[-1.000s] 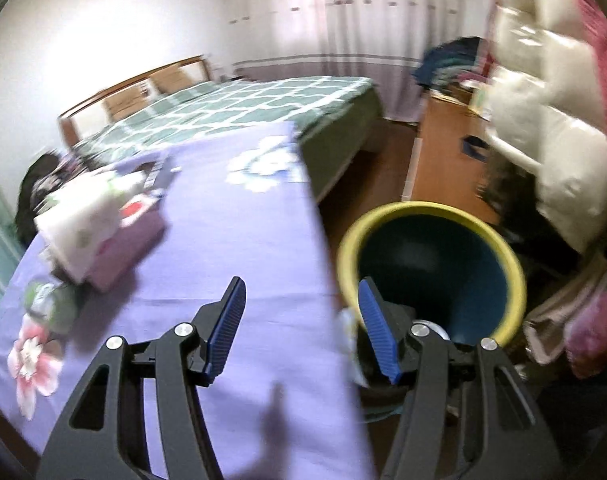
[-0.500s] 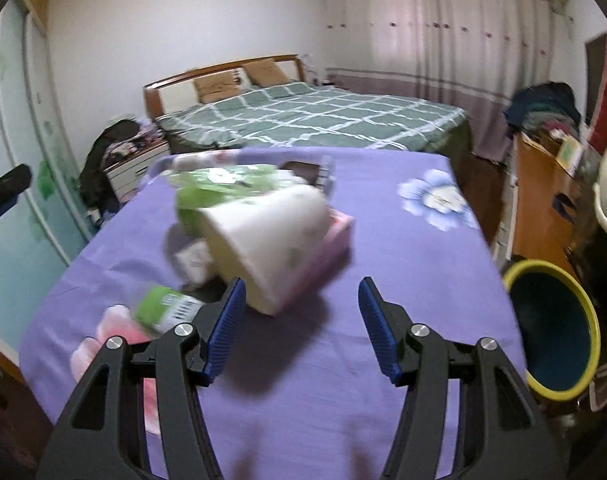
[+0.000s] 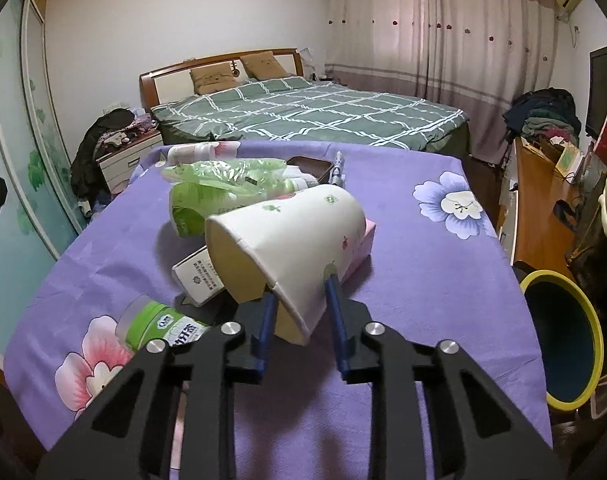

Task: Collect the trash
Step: 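Grasp the white paper cup with the right gripper, then carry the paper cup to the yellow bin and open the right gripper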

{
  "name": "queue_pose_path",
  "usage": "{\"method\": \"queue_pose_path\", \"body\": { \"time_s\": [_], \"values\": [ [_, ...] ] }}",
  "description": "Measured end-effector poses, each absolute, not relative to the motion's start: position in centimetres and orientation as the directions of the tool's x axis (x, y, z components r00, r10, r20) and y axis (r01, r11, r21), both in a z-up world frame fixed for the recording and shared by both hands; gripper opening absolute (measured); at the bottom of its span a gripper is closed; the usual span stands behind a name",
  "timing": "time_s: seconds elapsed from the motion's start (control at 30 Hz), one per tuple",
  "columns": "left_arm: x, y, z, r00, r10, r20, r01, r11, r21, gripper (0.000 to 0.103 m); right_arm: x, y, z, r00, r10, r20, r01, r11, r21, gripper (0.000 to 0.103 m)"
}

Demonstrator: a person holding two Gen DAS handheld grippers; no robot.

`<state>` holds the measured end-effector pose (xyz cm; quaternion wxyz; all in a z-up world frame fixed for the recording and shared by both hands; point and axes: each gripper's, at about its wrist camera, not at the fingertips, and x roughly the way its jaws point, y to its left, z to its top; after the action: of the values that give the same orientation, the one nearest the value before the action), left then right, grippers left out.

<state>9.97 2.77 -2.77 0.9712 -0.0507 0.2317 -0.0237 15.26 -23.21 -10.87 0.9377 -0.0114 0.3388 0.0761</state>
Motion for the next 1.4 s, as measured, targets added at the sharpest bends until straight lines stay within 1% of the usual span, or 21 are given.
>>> {"method": "queue_pose_path", "body": {
  "time_s": [0.13,0.2,0.47,0.67,0.9,1.13,1.3,1.4],
  "values": [
    [10.2,2.2,-3.2,0.887,-0.079,-0.455,0.036,0.994,-0.103,0.098,15.3,-24.3,-10.8,0.768,0.121,-0.629,-0.129,0.991,0.034,0.006],
    [10.1,1.8,-3.2,0.885,-0.083,-0.457,0.042,0.994,-0.099,0.098,15.3,-24.9,-10.6,0.776,0.115,-0.620,-0.117,0.992,0.038,0.003],
    [10.1,0.0,-3.4,0.877,-0.110,-0.468,0.080,0.993,-0.084,0.098,15.1,-28.0,-9.8,0.792,0.099,-0.602,-0.065,0.995,0.077,0.003],
    [10.2,-1.6,-3.6,0.867,-0.137,-0.480,0.116,0.991,-0.074,0.098,14.8,-31.2,-9.4,0.808,0.049,-0.587,0.010,0.995,0.096,0.003],
    [10.7,-3.7,-4.2,0.846,-0.171,-0.506,0.161,0.985,-0.062,0.098,14.4,-37.1,-9.3,0.807,-0.046,-0.588,0.145,0.982,0.122,0.003],
    [11.0,-5.7,-4.6,0.828,-0.195,-0.525,0.201,0.979,-0.046,0.098,13.6,-43.3,-10.4,0.776,-0.165,-0.609,0.318,0.936,0.153,0.003],
    [11.3,-7.0,-5.0,0.817,-0.206,-0.539,0.222,0.974,-0.036,0.098,13.6,-46.8,-11.9,0.732,-0.244,-0.636,0.435,0.886,0.159,0.003],
    [11.4,-7.6,-5.3,0.809,-0.208,-0.549,0.230,0.973,-0.031,0.098,13.7,-48.4,-13.0,0.706,-0.253,-0.662,0.480,0.858,0.185,0.003]
  ]
}}
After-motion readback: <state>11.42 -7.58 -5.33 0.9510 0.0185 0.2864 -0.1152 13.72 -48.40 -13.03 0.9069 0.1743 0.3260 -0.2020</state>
